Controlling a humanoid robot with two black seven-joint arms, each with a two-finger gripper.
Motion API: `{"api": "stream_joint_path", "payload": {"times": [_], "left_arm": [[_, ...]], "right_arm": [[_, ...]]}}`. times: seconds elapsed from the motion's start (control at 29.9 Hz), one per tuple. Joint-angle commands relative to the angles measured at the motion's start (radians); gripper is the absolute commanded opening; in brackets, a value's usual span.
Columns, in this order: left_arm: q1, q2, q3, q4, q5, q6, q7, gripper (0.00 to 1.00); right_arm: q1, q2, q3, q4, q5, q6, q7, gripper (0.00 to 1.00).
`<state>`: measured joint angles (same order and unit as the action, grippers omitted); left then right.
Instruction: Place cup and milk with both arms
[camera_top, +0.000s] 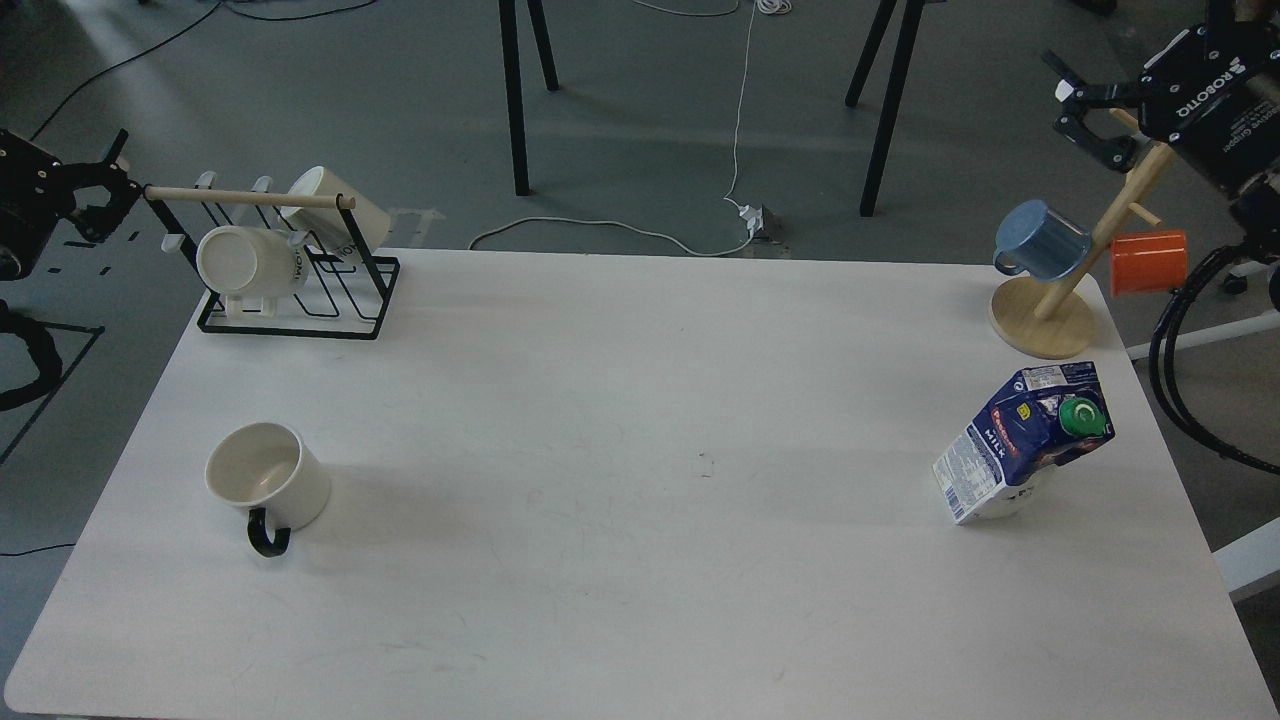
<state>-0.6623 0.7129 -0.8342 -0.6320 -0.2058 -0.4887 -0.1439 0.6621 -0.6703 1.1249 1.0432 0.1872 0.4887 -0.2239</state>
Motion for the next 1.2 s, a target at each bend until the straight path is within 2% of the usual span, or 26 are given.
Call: {"api": "stream_joint_path", "payload": {"times": [0.0,0.13,0.3,0.43,0.53,0.57,0.7,0.83,1.07,1.17], "left_arm": [[-0.002,0.010,-0.025,0.000,-0.006,0.000,-0.003,1.00],[0.001,0.022,-0.141,-0.002,-0.061,0.000,0.007,1.00],[-0.017,0.049,-0.145,0.014,-0.020,0.000,0.010,1.00],[-0.013,0.157,-0.144,0.052,0.266,0.000,0.009,1.00],[-0.026,0.192,-0.146,0.058,0.507,0.000,-0.011,1.00],[-0.028,0.215,-0.146,0.058,0.576,0.000,-0.031,1.00],[-0.026,0.335,-0.144,0.054,0.791,0.000,-0.196,1.00],[-0.046,0.375,-0.144,-0.001,1.052,0.000,-0.339,1.00],[-0.042,0.367,-0.140,-0.265,1.529,0.000,-0.345,1.00],[-0.034,0.373,-0.082,-0.371,1.699,0.000,-0.345,0.99]], "right_arm": [[-0.012,0.003,-0.002,0.001,0.000,0.000,0.000,0.99],[-0.038,0.012,0.007,0.000,0.002,0.000,0.001,0.99],[-0.052,0.032,0.015,0.000,0.002,0.000,0.009,0.99],[-0.050,0.035,0.016,0.000,0.003,0.000,0.035,0.99],[-0.052,0.035,0.016,0.000,0.003,0.000,0.037,0.99],[-0.052,0.035,0.016,0.000,0.003,0.000,0.038,0.99],[-0.055,0.035,0.015,0.001,0.005,0.000,0.040,0.99],[-0.055,0.035,0.016,0.003,0.005,0.000,0.040,0.99],[-0.053,0.032,0.018,0.003,0.005,0.000,0.040,0.99],[-0.053,0.031,0.018,0.003,0.005,0.000,0.040,0.99]]}}
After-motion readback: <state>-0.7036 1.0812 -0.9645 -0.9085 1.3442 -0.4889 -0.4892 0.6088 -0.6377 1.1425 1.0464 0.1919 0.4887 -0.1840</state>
